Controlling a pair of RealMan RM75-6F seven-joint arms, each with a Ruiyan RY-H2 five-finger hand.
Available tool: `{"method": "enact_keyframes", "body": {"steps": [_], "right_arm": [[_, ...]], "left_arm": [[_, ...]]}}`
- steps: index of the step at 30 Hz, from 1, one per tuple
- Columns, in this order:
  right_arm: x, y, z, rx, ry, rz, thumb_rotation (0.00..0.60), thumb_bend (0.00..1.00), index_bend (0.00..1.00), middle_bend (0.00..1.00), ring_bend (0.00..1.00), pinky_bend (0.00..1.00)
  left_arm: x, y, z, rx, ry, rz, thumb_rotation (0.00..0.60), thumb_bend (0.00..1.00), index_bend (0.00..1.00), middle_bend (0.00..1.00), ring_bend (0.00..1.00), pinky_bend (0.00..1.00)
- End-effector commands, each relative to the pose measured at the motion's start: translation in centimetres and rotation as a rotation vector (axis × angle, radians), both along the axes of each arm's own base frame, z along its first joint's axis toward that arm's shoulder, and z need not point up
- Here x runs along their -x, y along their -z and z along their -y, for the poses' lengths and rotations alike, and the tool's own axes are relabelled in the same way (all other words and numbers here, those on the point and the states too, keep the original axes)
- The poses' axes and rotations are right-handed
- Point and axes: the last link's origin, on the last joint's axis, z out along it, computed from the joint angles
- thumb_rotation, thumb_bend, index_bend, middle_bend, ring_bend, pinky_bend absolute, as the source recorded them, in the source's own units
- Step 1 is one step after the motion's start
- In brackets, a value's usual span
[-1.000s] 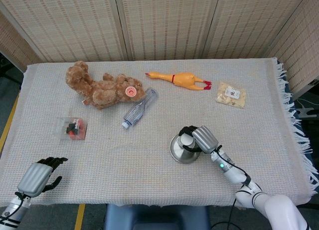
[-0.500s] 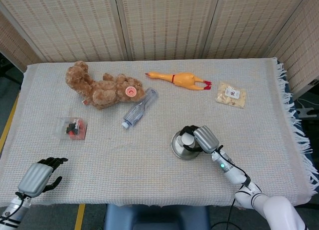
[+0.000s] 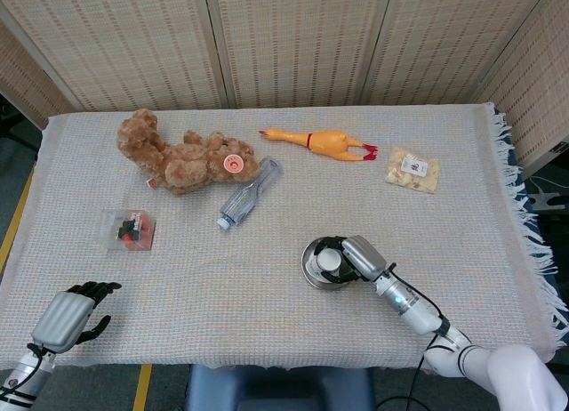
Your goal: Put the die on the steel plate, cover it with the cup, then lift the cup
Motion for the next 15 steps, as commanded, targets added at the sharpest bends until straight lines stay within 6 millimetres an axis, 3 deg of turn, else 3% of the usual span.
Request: {"method": "enact_keyframes", "body": {"steps": [1,4,10,15], "right_arm": [[0.1,-0.8,0.7,0.235,-0.128,-0.154,0.600,0.21,0.60,0.49,0.44,0.74],[0.4,-0.5,0.8,0.250,-0.138,-0.162,0.600,0.21,0.60,0.49,0.44,0.74],[1.0,0.5,0.5,0.009,-0.006,-0.005,0.600,0.21,0.60,0.49,0.44,0.74],[0.8,0.4,0.4,-0.018,-0.009,0.008,0.600,0.21,0.60,0.49,0.44,0.74]], "left_arm": [[0.0,0.0,0.0,-0.001,-0.001,0.000,0.600,0.36,0.25,0.33,0.30,0.45],[0.0,0.0,0.0,-0.002,0.000,0.000,0.600,0.36,0.25,0.33,0.30,0.45],[0.0,0.0,0.0,0.000,0.000,-0.003,0.600,0.36,0.25,0.33,0.30,0.45],[0.0,0.0,0.0,-0.002,0.001,-0.002,0.600,0.36,0.25,0.33,0.30,0.45]]}}
